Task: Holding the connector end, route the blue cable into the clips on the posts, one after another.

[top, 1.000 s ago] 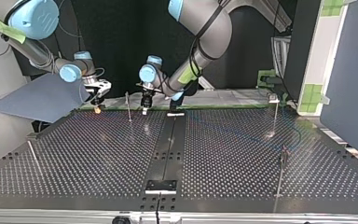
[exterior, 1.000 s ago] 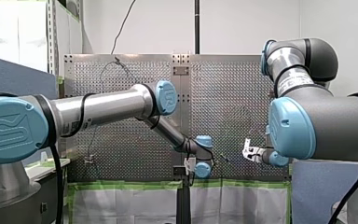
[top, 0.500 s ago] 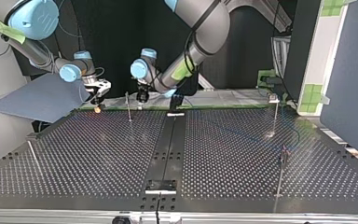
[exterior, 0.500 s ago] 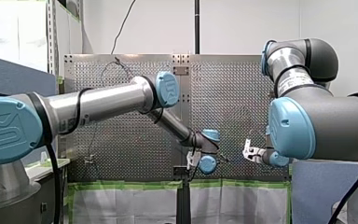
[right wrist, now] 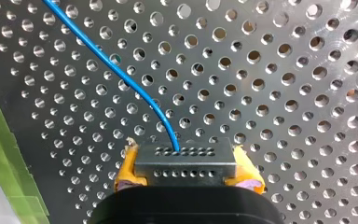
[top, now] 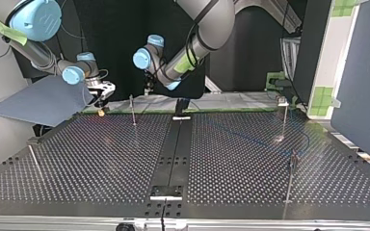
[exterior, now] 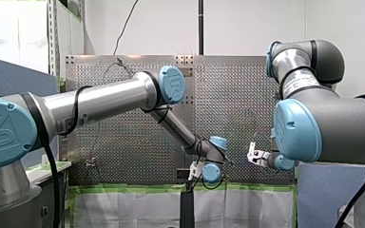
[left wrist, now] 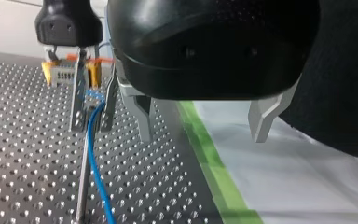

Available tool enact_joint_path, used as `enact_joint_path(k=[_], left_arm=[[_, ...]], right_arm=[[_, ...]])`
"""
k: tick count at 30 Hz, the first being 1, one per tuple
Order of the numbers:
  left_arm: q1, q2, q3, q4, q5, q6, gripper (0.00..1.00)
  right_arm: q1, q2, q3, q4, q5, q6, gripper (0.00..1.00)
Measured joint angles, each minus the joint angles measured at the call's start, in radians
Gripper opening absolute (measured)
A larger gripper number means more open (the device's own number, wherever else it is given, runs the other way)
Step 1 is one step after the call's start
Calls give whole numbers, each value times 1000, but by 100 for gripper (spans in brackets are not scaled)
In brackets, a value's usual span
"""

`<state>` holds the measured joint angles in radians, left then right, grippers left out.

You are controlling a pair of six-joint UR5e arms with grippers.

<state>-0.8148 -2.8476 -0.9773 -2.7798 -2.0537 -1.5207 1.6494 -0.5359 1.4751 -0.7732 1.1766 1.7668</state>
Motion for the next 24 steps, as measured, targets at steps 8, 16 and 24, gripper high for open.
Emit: enact_joint_path(k=[8, 16, 24], left_arm=[[-26, 48, -66, 24, -10, -5, 100], [-39, 71, -97, 62, 4, -31, 100], [-29, 72, -97, 105, 52, -77, 100]], right_arm=[[1, 2, 0, 0, 0, 2, 0], [1, 3, 0, 0, 0, 2, 0], [0, 3, 0, 0, 0, 3, 0]])
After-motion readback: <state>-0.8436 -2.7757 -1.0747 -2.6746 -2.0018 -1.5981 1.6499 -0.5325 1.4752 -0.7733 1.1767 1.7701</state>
